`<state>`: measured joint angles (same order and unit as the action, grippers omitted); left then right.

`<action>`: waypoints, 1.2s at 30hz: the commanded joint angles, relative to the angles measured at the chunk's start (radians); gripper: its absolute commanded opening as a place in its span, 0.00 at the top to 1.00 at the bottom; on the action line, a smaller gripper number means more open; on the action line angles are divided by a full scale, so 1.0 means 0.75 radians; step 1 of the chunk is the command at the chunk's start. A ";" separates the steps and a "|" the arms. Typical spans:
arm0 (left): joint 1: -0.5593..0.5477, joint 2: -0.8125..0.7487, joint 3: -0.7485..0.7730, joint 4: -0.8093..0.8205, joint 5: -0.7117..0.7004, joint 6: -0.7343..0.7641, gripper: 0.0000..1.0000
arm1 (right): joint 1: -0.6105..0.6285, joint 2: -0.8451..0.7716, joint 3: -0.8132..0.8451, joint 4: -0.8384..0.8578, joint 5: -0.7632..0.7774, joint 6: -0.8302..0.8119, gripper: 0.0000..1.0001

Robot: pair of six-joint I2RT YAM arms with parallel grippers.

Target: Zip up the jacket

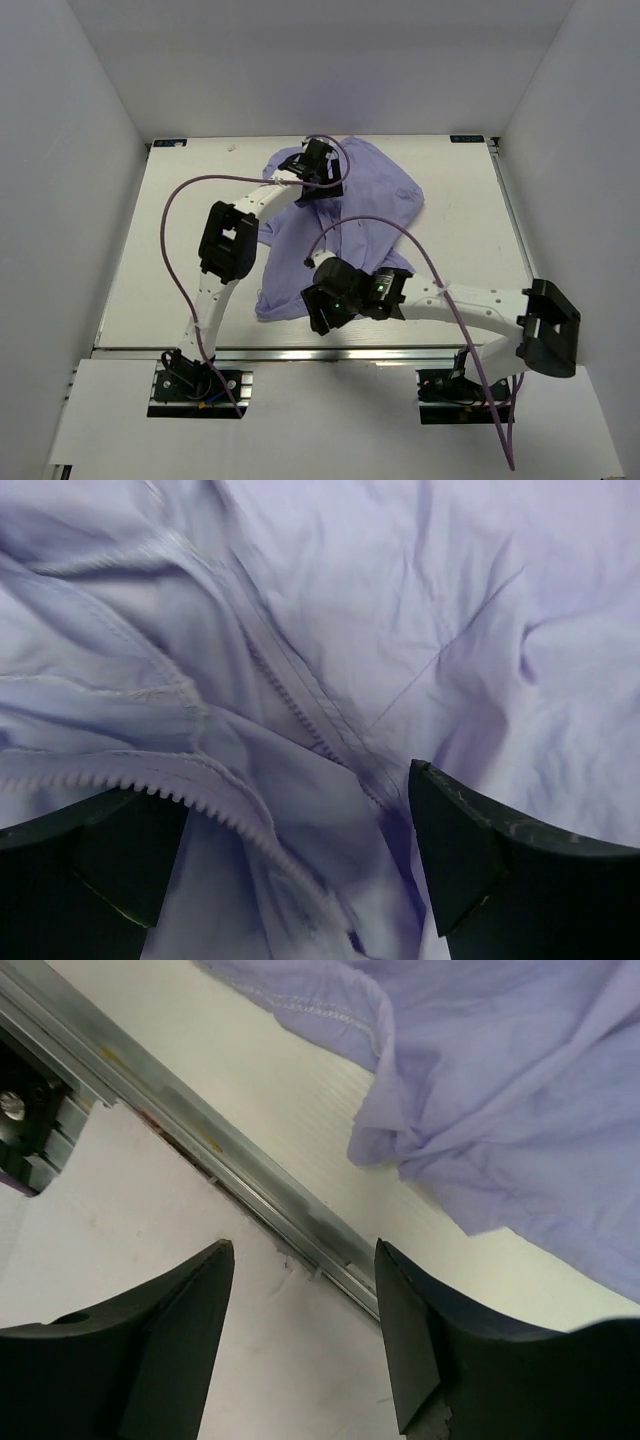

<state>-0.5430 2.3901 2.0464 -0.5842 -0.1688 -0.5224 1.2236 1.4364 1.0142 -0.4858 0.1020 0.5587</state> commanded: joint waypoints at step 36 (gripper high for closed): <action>-0.045 -0.911 -1.354 0.123 0.021 -0.248 0.23 | -0.596 -0.203 -0.636 0.038 0.267 0.083 0.65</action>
<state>-0.5808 1.6833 1.0531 -0.4419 -0.0475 -0.6868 0.8032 1.2770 0.5873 -0.3866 0.2245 0.6029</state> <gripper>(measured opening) 0.791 0.349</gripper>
